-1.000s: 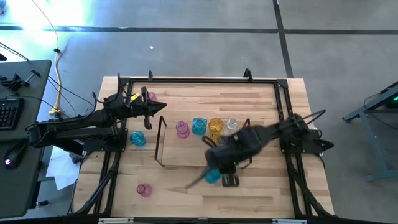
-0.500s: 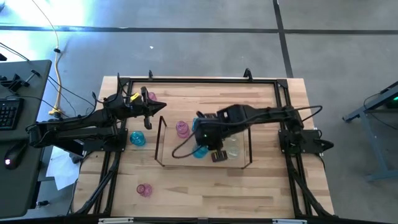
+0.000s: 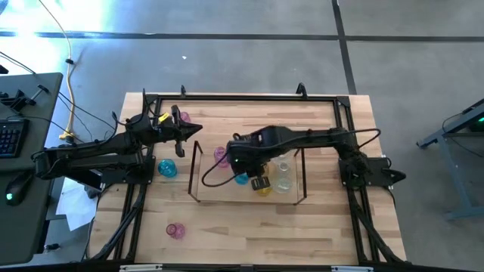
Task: Sort vases onto shelf
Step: Put the bottom blue vase on the shelf aligned with the other blue vase
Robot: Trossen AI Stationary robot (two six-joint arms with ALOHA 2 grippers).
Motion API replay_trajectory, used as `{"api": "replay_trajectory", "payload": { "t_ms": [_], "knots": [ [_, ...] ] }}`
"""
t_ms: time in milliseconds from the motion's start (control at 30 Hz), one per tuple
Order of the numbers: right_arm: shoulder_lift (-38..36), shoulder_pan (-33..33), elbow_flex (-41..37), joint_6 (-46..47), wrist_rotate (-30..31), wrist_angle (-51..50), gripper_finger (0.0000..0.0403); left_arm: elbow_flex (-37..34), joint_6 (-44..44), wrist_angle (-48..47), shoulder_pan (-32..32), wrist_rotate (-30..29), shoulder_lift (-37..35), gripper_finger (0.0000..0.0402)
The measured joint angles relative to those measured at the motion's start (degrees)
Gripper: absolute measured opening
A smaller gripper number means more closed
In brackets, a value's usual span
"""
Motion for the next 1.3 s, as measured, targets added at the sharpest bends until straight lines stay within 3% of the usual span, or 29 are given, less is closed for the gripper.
{"api": "replay_trajectory", "payload": {
  "t_ms": [567,1067,1300],
  "knots": [
    [6.99,-1.11,-0.01,-3.41,2.68,-0.26,0.0088,0.00,0.00,0.09,0.00,0.00,0.00,0.0000],
    [6.69,-1.36,-3.27,-3.75,3.15,1.51,0.0089,0.00,0.00,0.24,0.00,0.00,-0.02,0.0000],
    [6.66,-1.38,-4.24,-2.69,4.38,2.79,0.0152,0.00,0.00,0.22,0.00,0.00,-0.02,0.0000]
  ]
}}
